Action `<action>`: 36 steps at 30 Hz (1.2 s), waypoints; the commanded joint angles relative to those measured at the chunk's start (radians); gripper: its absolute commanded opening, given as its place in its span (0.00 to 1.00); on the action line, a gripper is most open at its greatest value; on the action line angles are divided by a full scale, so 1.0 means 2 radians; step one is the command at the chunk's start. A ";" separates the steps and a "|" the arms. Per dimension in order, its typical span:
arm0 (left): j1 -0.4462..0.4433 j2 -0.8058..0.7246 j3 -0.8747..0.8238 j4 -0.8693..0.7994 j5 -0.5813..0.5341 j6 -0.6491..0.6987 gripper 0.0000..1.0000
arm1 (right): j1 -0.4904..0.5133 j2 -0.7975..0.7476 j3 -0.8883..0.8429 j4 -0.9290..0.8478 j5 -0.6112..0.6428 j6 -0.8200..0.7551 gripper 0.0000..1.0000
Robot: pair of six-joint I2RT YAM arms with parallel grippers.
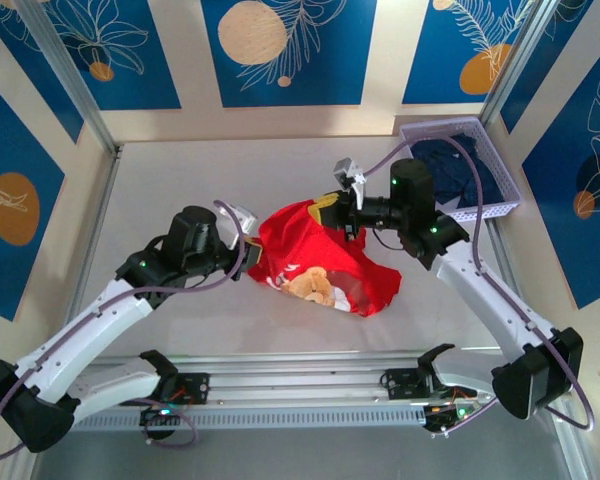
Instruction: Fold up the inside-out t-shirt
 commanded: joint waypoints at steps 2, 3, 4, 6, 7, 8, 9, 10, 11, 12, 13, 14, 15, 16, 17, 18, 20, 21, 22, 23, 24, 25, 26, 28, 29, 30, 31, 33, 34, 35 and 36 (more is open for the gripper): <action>0.004 -0.010 -0.007 0.032 0.019 -0.020 0.24 | 0.021 -0.021 0.030 -0.079 0.066 -0.029 0.00; 0.004 -0.010 -0.007 0.034 0.034 -0.026 0.26 | 0.026 -0.022 0.032 -0.085 0.076 -0.033 0.00; 0.004 -0.009 -0.005 0.034 0.049 -0.034 0.28 | 0.032 -0.023 0.034 -0.089 0.088 -0.038 0.00; 0.005 -0.008 -0.005 0.036 0.073 -0.046 0.33 | 0.040 -0.022 0.035 -0.093 0.100 -0.046 0.00; 0.005 -0.009 -0.007 0.037 0.078 -0.051 0.35 | 0.044 -0.022 0.036 -0.095 0.099 -0.050 0.00; 0.005 -0.010 -0.008 0.037 0.077 -0.054 0.36 | 0.045 -0.021 0.036 -0.095 0.099 -0.054 0.00; 0.005 -0.010 -0.008 0.037 0.071 -0.056 0.37 | 0.047 -0.022 0.034 -0.095 0.099 -0.059 0.00; 0.005 -0.010 -0.007 0.038 0.062 -0.058 0.37 | 0.048 -0.022 0.032 -0.093 0.097 -0.063 0.00; 0.005 -0.010 -0.006 0.039 0.057 -0.061 0.37 | 0.049 -0.023 0.030 -0.090 0.096 -0.066 0.00; 0.005 -0.006 -0.004 0.042 0.053 -0.064 0.36 | 0.049 -0.025 0.026 -0.085 0.093 -0.067 0.00; 0.005 0.001 0.000 0.044 0.057 -0.066 0.36 | 0.049 -0.027 0.021 -0.080 0.089 -0.069 0.00; 0.005 0.008 0.004 0.043 0.063 -0.065 0.36 | 0.049 -0.028 0.018 -0.076 0.087 -0.069 0.00; 0.005 0.017 0.010 0.040 0.067 -0.065 0.36 | 0.049 -0.029 0.015 -0.073 0.086 -0.068 0.00; 0.005 0.027 0.016 0.036 0.068 -0.066 0.36 | 0.049 -0.030 0.013 -0.072 0.086 -0.068 0.00; 0.006 0.034 0.019 0.034 0.067 -0.067 0.36 | 0.049 -0.030 0.012 -0.071 0.086 -0.068 0.00; 0.007 0.041 0.021 0.034 0.065 -0.070 0.37 | 0.049 -0.030 0.010 -0.072 0.086 -0.068 0.00; 0.012 0.051 0.023 0.041 0.069 -0.074 0.36 | 0.049 -0.031 0.008 -0.071 0.084 -0.067 0.00; 0.016 0.055 0.025 0.045 0.073 -0.076 0.36 | 0.049 -0.031 0.007 -0.071 0.084 -0.067 0.00; 0.019 0.060 0.027 0.050 0.078 -0.077 0.36 | 0.049 -0.032 0.006 -0.070 0.085 -0.067 0.00; 0.021 0.064 0.029 0.053 0.082 -0.078 0.36 | 0.049 -0.032 0.006 -0.070 0.085 -0.067 0.00; 0.023 0.069 0.033 0.056 0.086 -0.080 0.36 | 0.049 -0.033 0.006 -0.071 0.084 -0.067 0.00; 0.026 0.074 0.037 0.057 0.090 -0.080 0.36 | 0.049 -0.034 0.005 -0.070 0.084 -0.067 0.00; 0.028 0.079 0.040 0.057 0.093 -0.081 0.36 | 0.049 -0.036 0.004 -0.070 0.084 -0.066 0.00; 0.034 0.089 0.045 0.060 0.104 -0.085 0.36 | 0.049 -0.038 0.003 -0.069 0.085 -0.066 0.00; 0.036 0.092 0.047 0.060 0.108 -0.087 0.36 | 0.049 -0.039 0.002 -0.069 0.086 -0.066 0.00; 0.038 0.095 0.047 0.063 0.114 -0.089 0.37 | 0.049 -0.040 0.001 -0.069 0.087 -0.066 0.00; 0.041 0.098 0.046 0.067 0.120 -0.091 0.37 | 0.049 -0.041 0.000 -0.069 0.088 -0.066 0.00; 0.043 0.102 0.047 0.073 0.128 -0.094 0.38 | 0.049 -0.042 -0.002 -0.069 0.088 -0.066 0.00; 0.044 0.105 0.048 0.075 0.133 -0.095 0.38 | 0.049 -0.042 -0.002 -0.068 0.088 -0.066 0.00; 0.044 0.108 0.049 0.077 0.138 -0.096 0.38 | 0.049 -0.042 -0.002 -0.068 0.089 -0.066 0.00; 0.045 0.111 0.051 0.080 0.143 -0.097 0.39 | 0.049 -0.043 -0.002 -0.068 0.088 -0.066 0.00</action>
